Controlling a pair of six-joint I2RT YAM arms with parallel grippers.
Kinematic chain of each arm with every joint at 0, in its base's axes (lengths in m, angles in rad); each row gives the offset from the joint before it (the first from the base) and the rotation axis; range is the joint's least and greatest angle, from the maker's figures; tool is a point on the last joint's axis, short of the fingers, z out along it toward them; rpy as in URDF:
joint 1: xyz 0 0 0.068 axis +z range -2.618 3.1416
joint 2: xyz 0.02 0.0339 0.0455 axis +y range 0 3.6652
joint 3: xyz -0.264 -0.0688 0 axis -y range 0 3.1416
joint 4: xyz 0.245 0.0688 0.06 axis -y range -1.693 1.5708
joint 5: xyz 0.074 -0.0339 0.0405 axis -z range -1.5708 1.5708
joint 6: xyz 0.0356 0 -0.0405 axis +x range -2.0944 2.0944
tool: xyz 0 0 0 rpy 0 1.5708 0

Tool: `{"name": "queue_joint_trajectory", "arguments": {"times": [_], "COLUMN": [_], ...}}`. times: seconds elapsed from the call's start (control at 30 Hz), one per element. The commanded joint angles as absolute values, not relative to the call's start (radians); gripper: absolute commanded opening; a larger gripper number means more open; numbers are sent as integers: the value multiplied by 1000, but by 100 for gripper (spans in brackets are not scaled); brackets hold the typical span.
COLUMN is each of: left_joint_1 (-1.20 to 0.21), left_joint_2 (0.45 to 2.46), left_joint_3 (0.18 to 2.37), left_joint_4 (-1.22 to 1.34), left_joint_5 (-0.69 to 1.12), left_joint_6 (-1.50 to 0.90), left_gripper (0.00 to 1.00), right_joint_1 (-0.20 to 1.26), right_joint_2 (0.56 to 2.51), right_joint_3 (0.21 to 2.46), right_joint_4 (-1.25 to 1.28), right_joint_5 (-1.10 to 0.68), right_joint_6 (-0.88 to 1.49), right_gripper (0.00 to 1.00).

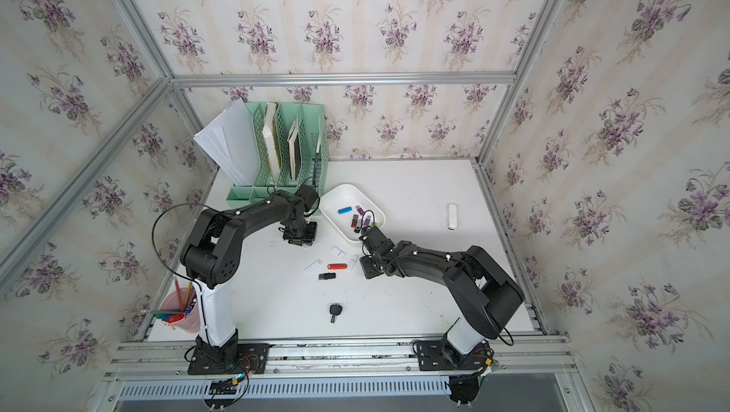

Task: Put the usb flash drive into the storage box
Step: Pick up the USB flash from the center of the board.

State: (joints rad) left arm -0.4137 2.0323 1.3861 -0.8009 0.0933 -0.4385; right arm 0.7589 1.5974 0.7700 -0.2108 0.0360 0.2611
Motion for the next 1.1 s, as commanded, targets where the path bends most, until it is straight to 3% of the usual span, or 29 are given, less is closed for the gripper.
{"name": "queue_joint_trajectory", "arguments": {"times": [0.0,0.43,1.07], "left_joint_1": [-413,-411,-409], "left_joint_2": [2060,2054,2060], "left_joint_3": [1359,1335,1322], "left_joint_4": [-871,-864,-856], "left_joint_5": [119,124,133], "left_joint_6": [-445,-448,-448], "left_gripper": [38,38,33], "right_joint_1": [759,764,782], "right_joint_2": [1604,1591,1465], "right_joint_3": [764,740,760], "right_joint_4": [-228,-243,-356], "right_joint_5": [16,9,12], "right_joint_6": [259,267,319], "right_gripper": [51,30,23]}}
